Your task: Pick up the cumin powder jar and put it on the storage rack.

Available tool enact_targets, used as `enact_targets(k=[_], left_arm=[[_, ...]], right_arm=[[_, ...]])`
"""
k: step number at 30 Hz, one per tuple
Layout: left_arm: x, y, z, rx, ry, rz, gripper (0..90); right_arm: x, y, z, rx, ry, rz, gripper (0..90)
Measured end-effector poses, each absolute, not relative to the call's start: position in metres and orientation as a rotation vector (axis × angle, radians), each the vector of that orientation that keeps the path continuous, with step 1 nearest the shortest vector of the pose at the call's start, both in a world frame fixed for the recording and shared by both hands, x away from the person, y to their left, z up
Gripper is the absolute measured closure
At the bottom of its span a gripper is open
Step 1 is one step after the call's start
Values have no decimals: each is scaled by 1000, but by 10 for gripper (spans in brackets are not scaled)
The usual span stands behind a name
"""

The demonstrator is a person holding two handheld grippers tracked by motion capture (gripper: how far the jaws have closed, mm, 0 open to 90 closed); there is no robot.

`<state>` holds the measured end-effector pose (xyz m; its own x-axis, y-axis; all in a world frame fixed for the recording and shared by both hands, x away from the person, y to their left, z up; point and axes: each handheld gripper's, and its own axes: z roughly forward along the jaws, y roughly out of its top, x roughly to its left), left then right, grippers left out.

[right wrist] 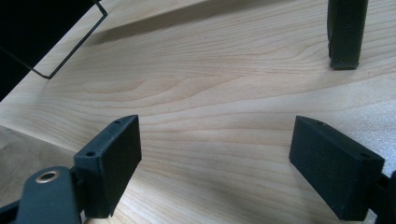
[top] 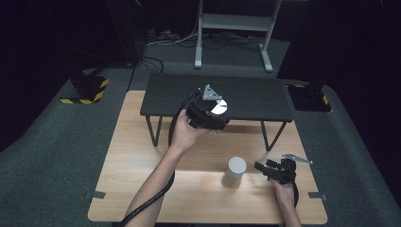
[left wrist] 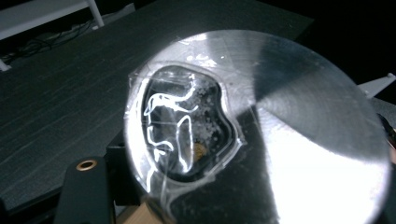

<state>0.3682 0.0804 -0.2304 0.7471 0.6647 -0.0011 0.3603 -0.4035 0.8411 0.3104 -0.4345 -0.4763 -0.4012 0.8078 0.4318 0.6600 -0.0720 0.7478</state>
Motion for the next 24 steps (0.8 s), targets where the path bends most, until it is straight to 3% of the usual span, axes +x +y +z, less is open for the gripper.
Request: enact_targets(k=[24], left_arm=[[400, 68, -219, 2006, 928, 521, 311]], right_arm=[[309, -434, -477, 1622, 2025, 1480, 161]])
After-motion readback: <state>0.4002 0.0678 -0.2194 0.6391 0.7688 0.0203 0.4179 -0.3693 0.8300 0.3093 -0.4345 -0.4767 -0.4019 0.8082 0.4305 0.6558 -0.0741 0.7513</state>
